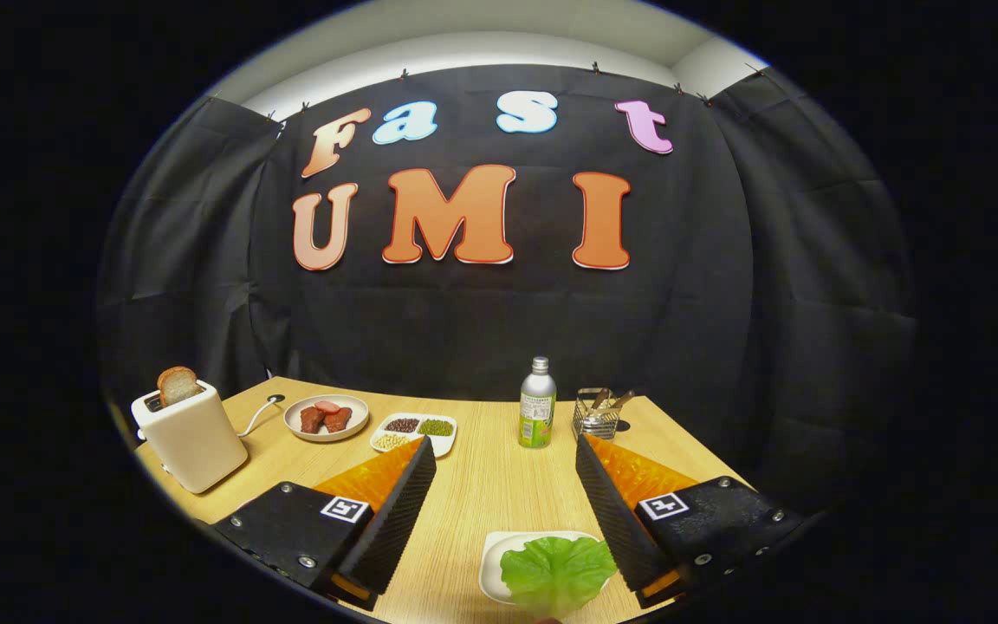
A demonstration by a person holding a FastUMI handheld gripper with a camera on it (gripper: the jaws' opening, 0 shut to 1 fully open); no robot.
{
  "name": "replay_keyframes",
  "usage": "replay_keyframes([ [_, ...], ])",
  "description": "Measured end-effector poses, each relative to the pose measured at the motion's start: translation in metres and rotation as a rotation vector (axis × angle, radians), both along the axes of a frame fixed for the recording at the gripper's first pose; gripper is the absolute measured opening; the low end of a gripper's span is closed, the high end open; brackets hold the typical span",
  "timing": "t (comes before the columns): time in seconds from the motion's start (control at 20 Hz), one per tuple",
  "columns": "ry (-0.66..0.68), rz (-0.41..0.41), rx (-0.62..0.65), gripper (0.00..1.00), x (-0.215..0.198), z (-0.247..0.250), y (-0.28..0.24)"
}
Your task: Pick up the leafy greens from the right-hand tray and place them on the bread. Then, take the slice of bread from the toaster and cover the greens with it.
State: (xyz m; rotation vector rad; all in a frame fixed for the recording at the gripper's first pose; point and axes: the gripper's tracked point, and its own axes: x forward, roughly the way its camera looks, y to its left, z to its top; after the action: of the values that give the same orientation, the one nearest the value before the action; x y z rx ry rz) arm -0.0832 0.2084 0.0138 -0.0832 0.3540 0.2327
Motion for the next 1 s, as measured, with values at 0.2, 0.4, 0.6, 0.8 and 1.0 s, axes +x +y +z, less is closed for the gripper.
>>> replay_keyframes([
  [0.2,0.173,-0.008,-0.020,0.97,-0.003,-0.037,-0.008],
  [0.4,0.306,-0.018,-0.046,0.98,-0.007,-0.068,-0.015],
  [0.6,0.466,-0.047,-0.084,0.98,-0.013,-0.108,-0.029],
  [0.8,0.591,-0.025,-0.126,0.98,-0.029,-0.138,-0.038],
  [1.0,0.713,-0.028,-0.111,0.97,-0.037,-0.163,-0.043],
])
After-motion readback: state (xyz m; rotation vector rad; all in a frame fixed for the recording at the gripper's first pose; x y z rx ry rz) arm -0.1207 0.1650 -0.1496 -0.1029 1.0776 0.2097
